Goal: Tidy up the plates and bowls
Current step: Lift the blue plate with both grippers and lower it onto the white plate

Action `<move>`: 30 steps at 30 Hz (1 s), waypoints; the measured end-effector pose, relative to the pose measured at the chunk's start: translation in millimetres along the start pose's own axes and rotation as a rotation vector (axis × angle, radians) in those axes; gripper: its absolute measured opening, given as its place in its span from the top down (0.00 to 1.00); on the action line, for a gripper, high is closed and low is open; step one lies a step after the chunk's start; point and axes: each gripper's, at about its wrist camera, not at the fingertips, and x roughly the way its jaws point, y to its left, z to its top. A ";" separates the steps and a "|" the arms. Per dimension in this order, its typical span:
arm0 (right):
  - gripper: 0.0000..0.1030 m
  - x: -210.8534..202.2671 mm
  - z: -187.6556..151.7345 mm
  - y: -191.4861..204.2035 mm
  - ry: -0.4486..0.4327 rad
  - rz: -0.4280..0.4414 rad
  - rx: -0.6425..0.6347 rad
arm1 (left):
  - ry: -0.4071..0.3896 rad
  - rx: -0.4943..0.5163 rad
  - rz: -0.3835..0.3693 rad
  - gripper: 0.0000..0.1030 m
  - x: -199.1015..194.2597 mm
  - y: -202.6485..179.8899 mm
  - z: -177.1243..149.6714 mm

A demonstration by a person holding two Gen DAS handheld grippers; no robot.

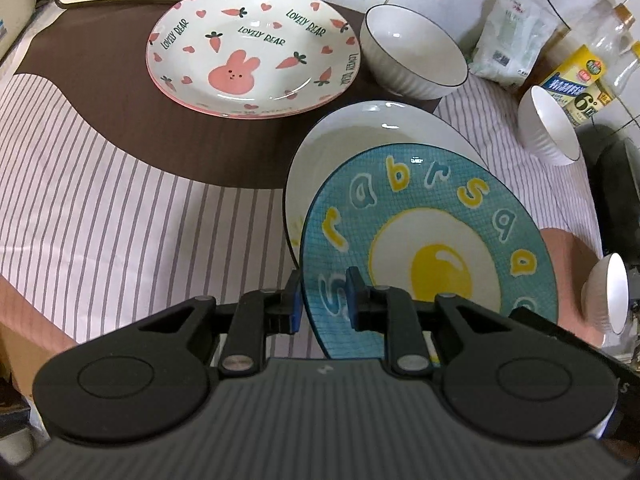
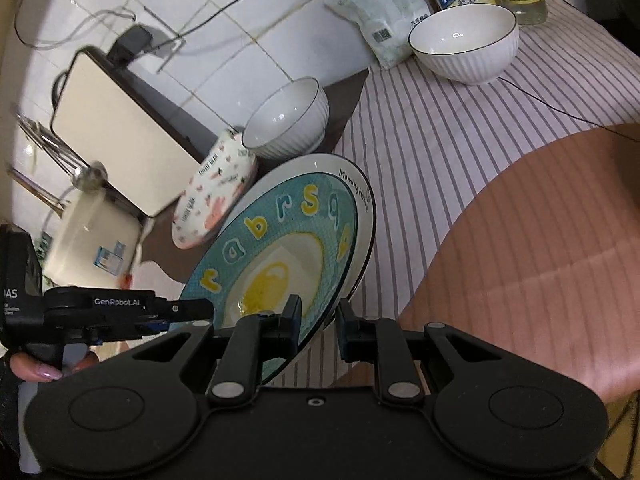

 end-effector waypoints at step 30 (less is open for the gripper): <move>0.70 35.4 16.4 27.2 0.102 -0.211 -0.163 | 0.080 0.085 0.124 0.79 9.5 -21.8 15.4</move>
